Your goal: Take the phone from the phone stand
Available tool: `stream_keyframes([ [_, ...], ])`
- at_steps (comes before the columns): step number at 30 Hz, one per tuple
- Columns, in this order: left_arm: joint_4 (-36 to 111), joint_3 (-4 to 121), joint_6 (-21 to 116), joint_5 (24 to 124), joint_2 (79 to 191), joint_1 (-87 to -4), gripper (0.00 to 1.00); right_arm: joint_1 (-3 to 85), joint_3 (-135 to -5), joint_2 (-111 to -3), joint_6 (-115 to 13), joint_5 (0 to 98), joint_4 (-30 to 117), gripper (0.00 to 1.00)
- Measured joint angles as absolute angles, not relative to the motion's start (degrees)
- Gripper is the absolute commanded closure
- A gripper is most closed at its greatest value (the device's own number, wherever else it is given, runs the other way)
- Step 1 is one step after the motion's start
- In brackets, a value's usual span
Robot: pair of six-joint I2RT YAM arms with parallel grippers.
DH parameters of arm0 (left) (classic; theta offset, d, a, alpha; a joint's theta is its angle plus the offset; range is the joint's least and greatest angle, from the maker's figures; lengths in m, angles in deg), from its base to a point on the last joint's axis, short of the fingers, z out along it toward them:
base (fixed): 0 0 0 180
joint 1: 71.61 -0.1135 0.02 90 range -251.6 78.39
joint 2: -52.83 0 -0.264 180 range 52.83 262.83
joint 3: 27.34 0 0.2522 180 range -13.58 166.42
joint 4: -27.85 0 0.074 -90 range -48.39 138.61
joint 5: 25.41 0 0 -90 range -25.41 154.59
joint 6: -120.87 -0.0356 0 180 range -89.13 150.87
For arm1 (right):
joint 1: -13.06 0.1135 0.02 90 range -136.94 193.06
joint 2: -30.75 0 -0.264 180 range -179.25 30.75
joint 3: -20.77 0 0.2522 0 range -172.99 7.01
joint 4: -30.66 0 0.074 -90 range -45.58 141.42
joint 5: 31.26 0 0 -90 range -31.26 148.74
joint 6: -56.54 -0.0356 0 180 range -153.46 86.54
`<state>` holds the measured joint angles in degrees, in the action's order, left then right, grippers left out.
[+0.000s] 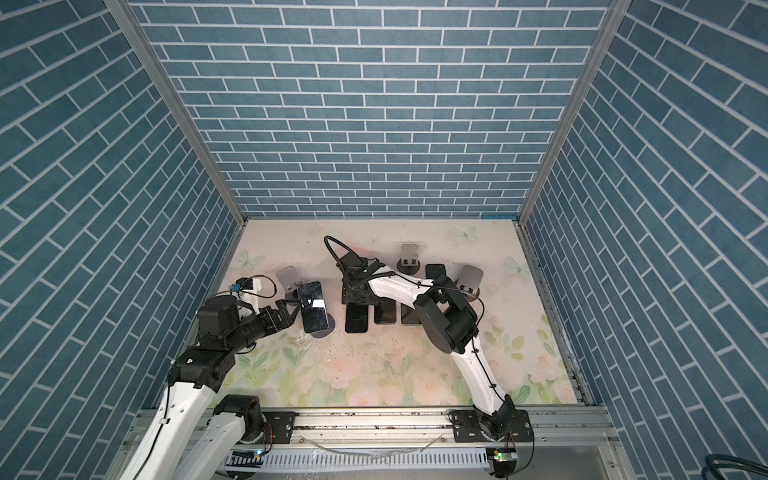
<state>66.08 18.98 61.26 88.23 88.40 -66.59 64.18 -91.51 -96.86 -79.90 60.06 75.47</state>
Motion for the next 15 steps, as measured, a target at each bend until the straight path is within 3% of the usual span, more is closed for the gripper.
stream_keyframes([
  [15, 66.1, 19.0, 61.3, 88.2, 88.4, -66.6, 0.00, 64.6, -91.5, -96.9, -78.8, 61.0, 75.4, 0.21],
])
